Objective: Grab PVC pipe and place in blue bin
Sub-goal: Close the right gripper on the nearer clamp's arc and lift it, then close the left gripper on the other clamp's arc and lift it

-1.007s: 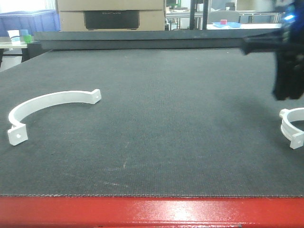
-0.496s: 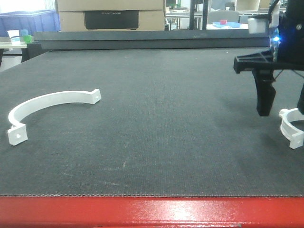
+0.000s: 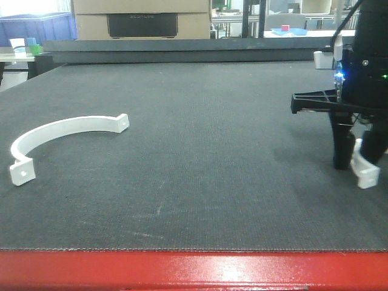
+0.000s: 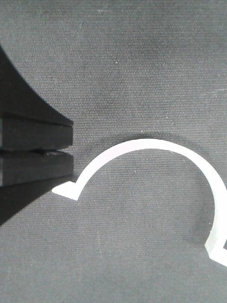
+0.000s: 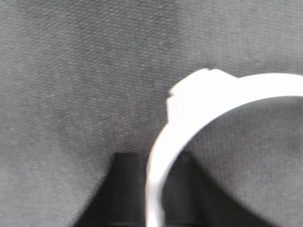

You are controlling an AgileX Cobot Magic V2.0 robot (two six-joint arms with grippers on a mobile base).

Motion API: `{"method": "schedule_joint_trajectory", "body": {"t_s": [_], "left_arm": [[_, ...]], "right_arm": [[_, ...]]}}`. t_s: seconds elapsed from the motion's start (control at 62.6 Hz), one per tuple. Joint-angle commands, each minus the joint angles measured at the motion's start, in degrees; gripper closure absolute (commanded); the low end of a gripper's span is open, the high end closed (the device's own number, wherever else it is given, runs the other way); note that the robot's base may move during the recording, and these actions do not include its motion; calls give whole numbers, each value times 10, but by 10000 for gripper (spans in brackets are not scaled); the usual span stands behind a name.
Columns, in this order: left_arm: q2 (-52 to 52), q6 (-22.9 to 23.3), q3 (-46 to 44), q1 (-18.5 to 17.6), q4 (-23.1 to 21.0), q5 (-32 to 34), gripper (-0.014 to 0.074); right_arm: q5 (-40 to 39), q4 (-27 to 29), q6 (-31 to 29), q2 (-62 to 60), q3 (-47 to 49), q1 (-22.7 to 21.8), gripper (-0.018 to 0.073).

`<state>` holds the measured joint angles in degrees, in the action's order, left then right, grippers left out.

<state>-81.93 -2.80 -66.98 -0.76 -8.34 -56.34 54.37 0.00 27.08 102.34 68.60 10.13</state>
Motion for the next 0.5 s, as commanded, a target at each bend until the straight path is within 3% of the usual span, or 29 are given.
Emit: {"method": "schedule_joint_trajectory", "body": {"t_s": [0.0, 0.064, 0.24, 0.352, 0.48], "left_arm": [[0, 38, -4, 0, -6, 1, 707], [0, 67, -4, 0, -3, 4, 707], [-22, 67, -29, -15, 20, -14, 707], [-68, 70, -65, -41, 61, -33, 707], [-127, 77, -103, -46, 73, -42, 707]], "right_arm": [[4, -11, -1, 3, 5, -3, 693], [5, -15, -12, -1, 11, -3, 727], [13, -15, -76, -37, 32, 6, 727], [13, -15, -118, -74, 39, 25, 727], [18, -15, -131, -107, 39, 48, 727]]}}
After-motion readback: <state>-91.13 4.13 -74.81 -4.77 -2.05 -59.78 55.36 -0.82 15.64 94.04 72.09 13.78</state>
